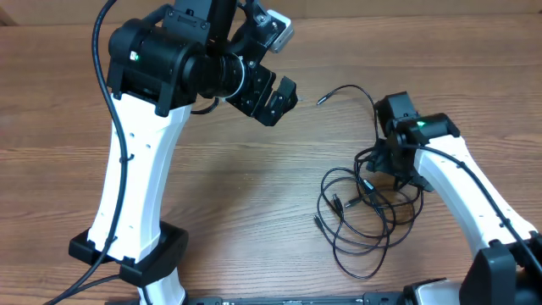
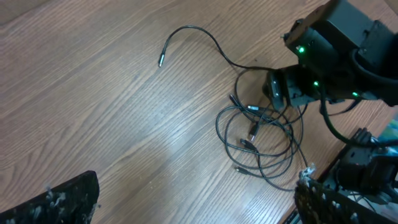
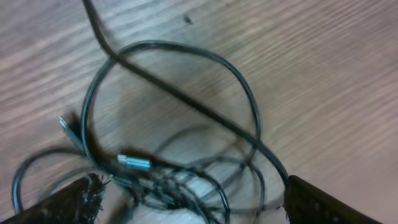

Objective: Untangle cables

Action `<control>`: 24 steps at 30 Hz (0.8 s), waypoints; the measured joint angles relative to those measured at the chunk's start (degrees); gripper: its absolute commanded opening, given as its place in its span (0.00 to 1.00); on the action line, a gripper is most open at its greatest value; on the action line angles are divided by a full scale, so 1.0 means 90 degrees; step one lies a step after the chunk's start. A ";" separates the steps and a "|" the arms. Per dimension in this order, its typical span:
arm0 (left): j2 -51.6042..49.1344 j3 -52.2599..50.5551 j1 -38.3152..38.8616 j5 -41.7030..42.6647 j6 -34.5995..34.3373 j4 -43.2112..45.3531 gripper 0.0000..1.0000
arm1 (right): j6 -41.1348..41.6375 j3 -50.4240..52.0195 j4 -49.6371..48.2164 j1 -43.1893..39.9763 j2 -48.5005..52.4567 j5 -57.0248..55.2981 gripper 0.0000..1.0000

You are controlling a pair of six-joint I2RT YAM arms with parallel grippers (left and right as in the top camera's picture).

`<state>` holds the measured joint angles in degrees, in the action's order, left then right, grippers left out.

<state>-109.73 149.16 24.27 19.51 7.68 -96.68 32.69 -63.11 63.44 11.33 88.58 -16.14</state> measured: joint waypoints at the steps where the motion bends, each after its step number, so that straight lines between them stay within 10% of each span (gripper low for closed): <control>1: 0.0000 0.0000 0.0000 -0.0010 0.0000 0.0000 1.00 | -0.0061 0.0143 -0.0277 -0.0085 0.0000 0.0053 0.92; 12: 0.0000 0.0000 0.0000 -0.0126 0.0005 0.0000 1.00 | -0.0313 0.0814 -0.0950 -0.1469 0.0005 0.0420 0.85; 19: 0.0000 0.0000 0.0000 -0.0175 0.0019 0.0000 1.00 | -0.0321 0.1307 -0.1724 -0.1588 0.0005 0.0979 0.51; 21: 0.0000 0.0000 0.0000 -0.0182 0.0019 0.0000 1.00 | -0.0313 0.1620 -0.2098 -0.1588 0.0005 0.1217 0.04; 24: 0.0000 0.0000 0.0000 -0.0197 0.0019 -0.0002 1.00 | -0.0372 0.2067 -0.2460 -0.1588 0.0012 0.1528 0.04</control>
<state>-109.73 149.16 24.27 17.74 7.86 -96.71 29.34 -44.51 41.30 -2.96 88.68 -2.39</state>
